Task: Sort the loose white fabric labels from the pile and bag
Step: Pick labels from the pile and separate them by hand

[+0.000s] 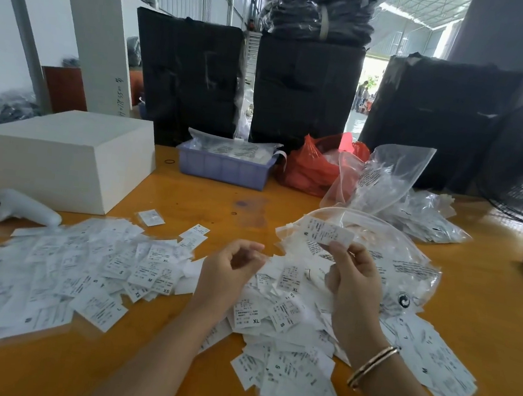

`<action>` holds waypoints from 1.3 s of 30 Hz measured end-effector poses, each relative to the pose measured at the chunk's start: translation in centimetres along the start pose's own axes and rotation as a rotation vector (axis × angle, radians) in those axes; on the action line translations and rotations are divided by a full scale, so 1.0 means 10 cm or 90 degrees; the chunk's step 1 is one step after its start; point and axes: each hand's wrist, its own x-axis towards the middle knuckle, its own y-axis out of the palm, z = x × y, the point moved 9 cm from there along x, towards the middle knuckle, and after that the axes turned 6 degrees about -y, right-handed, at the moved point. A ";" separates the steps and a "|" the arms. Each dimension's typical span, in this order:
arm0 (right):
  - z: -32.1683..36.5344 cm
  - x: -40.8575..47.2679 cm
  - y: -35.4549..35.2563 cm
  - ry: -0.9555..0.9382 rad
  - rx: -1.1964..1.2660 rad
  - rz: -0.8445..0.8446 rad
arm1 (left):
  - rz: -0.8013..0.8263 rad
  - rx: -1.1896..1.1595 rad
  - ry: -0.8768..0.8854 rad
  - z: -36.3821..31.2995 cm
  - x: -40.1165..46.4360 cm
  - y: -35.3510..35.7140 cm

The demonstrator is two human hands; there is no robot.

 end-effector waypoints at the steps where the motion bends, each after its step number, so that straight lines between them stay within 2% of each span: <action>1: 0.00 -0.01 0.03 0.003 -0.007 0.015 | 0.010 -0.004 0.002 0.01 0.00 0.01; 10: -0.12 -0.12 0.17 -0.017 -0.205 0.125 | 0.031 0.029 0.030 -0.07 -0.02 0.05; 14: -0.15 -0.13 0.17 -0.008 -0.212 0.121 | 0.044 0.046 0.034 -0.12 -0.03 0.07; 22: -0.13 -0.17 0.12 -0.008 -0.106 0.061 | 0.061 0.037 0.032 -0.12 -0.04 0.07; 30: -0.15 -0.18 0.18 -0.027 -0.176 0.125 | 0.078 0.024 0.039 -0.14 -0.05 0.09; 39: -0.12 -0.19 0.22 -0.080 -0.363 0.172 | 0.092 -0.033 -0.013 -0.04 -0.02 0.11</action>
